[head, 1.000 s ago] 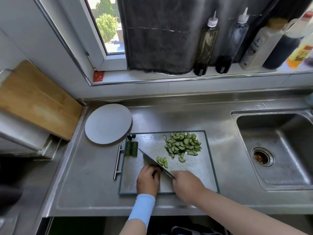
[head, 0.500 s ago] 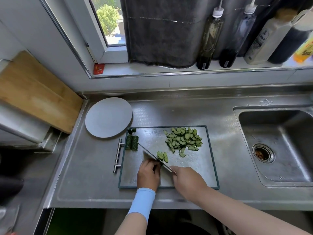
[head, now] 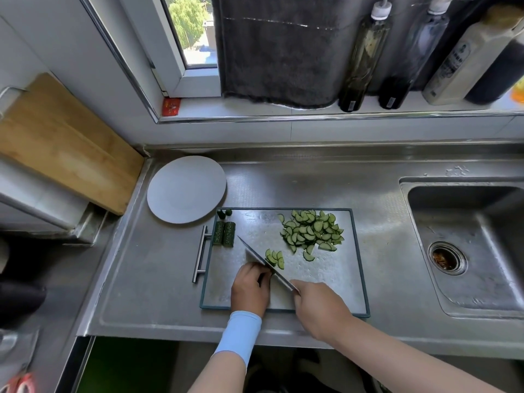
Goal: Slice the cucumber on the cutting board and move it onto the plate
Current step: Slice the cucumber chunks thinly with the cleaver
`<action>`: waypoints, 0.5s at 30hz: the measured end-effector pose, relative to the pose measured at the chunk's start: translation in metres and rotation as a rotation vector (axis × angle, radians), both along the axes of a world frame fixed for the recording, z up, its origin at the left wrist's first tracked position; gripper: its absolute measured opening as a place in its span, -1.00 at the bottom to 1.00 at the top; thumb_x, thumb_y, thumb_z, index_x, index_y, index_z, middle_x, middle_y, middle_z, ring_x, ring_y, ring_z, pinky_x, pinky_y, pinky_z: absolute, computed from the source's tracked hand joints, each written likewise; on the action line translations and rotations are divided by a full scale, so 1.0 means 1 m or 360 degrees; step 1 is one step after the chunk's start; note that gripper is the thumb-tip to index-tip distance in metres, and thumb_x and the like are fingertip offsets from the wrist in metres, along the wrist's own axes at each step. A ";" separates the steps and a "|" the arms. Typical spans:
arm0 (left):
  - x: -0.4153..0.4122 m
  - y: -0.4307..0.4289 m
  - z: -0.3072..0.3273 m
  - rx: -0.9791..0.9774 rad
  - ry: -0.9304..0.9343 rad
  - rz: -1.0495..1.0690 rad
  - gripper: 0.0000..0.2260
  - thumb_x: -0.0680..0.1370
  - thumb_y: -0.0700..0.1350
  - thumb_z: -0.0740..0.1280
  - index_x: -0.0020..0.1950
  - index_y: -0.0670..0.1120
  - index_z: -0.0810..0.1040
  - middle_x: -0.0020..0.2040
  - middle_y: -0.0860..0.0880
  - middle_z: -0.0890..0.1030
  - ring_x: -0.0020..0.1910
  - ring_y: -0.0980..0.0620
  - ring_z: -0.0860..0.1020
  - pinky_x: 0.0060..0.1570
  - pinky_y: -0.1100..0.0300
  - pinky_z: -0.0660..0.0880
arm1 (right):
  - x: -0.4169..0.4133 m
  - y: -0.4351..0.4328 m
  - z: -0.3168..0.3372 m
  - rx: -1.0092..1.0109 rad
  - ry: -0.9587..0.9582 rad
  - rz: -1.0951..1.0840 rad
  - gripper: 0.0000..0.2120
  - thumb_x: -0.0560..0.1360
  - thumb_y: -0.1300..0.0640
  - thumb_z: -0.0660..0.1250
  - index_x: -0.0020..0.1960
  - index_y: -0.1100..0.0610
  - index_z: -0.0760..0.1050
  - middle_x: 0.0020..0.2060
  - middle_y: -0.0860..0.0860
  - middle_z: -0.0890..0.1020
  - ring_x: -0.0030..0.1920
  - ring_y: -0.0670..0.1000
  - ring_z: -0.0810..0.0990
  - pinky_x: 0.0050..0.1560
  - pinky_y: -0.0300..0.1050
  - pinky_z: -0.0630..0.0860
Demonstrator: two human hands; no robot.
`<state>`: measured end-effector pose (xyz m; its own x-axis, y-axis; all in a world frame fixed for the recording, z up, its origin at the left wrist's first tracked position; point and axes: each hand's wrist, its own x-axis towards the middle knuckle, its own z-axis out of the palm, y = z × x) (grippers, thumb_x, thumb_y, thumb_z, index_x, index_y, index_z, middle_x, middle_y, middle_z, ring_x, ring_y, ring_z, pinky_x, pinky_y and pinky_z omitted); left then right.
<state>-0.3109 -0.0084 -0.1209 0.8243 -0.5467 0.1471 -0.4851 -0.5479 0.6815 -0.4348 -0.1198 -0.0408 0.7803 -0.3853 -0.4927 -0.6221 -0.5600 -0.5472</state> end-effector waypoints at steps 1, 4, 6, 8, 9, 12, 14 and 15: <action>0.000 0.001 -0.001 -0.0008 -0.0007 -0.0012 -0.86 0.37 -0.33 0.49 -0.18 -0.11 0.64 -0.17 0.02 0.60 -0.17 0.04 0.55 -0.10 0.42 0.38 | 0.004 0.000 -0.001 0.0025 0.0010 -0.0011 -0.74 0.59 0.16 0.09 -0.22 -0.09 0.36 -0.33 -0.09 0.48 -0.24 0.04 0.46 -0.35 -0.18 0.29; -0.002 0.002 -0.001 -0.0026 -0.0036 -0.0037 -0.86 0.37 -0.34 0.46 -0.18 -0.12 0.64 -0.17 0.02 0.59 -0.14 0.05 0.54 -0.07 0.42 0.38 | 0.014 0.001 -0.005 0.0054 0.0014 -0.0035 -0.78 0.59 0.16 0.09 -0.11 -0.08 0.44 -0.24 -0.04 0.56 -0.17 0.07 0.52 -0.19 -0.08 0.46; -0.002 0.002 -0.002 -0.0032 -0.0067 -0.0057 -0.87 0.37 -0.35 0.44 -0.17 -0.14 0.64 -0.15 0.00 0.59 -0.11 0.05 0.54 -0.03 0.46 0.36 | 0.019 0.002 -0.007 0.0035 0.0017 -0.0033 -0.77 0.59 0.15 0.08 -0.01 -0.04 0.51 -0.20 -0.01 0.60 -0.14 0.09 0.55 -0.12 -0.04 0.52; -0.001 0.002 -0.002 -0.0043 -0.0090 -0.0069 -0.85 0.36 -0.37 0.43 -0.16 -0.15 0.64 -0.14 -0.01 0.59 -0.09 0.07 0.52 0.00 0.50 0.32 | 0.021 0.001 -0.008 0.0041 -0.0004 -0.0030 -0.73 0.60 0.15 0.08 0.06 -0.04 0.54 -0.19 -0.01 0.62 -0.14 0.08 0.56 -0.11 -0.05 0.52; 0.000 0.002 -0.002 -0.0043 -0.0095 -0.0076 -0.85 0.36 -0.37 0.44 -0.16 -0.16 0.64 -0.13 -0.01 0.58 -0.08 0.08 0.50 0.00 0.51 0.31 | 0.021 0.000 -0.008 0.0045 -0.0019 -0.0025 -0.73 0.60 0.15 0.08 0.09 -0.04 0.54 -0.20 -0.02 0.61 -0.15 0.06 0.56 -0.13 -0.07 0.51; 0.000 0.002 -0.004 -0.0022 -0.0084 -0.0063 -0.85 0.36 -0.36 0.47 -0.16 -0.14 0.64 -0.14 -0.01 0.56 -0.08 0.08 0.49 -0.03 0.49 0.32 | 0.017 -0.002 -0.005 0.0021 -0.0057 0.0017 -0.74 0.61 0.15 0.07 0.08 -0.03 0.53 -0.25 -0.06 0.54 -0.19 0.04 0.51 -0.19 -0.09 0.42; -0.002 0.002 -0.005 -0.0026 -0.0068 -0.0031 -0.86 0.37 -0.33 0.48 -0.16 -0.12 0.64 -0.15 0.00 0.58 -0.10 0.07 0.50 -0.06 0.44 0.36 | 0.012 -0.002 -0.002 0.0015 -0.0075 0.0024 -0.78 0.61 0.14 0.08 0.01 -0.03 0.49 -0.27 -0.06 0.53 -0.21 0.05 0.51 -0.20 -0.05 0.44; -0.001 0.002 -0.005 -0.0035 -0.0058 -0.0013 -0.86 0.37 -0.32 0.49 -0.16 -0.11 0.65 -0.16 0.00 0.58 -0.11 0.07 0.51 -0.07 0.42 0.37 | 0.008 -0.001 -0.001 0.0023 -0.0089 0.0018 -0.80 0.61 0.13 0.09 -0.01 -0.04 0.47 -0.28 -0.05 0.54 -0.22 0.05 0.52 -0.19 -0.03 0.46</action>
<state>-0.3124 -0.0063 -0.1263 0.8135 -0.5499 0.1891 -0.5144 -0.5289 0.6750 -0.4267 -0.1212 -0.0420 0.8112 -0.3694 -0.4534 -0.5837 -0.5589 -0.5890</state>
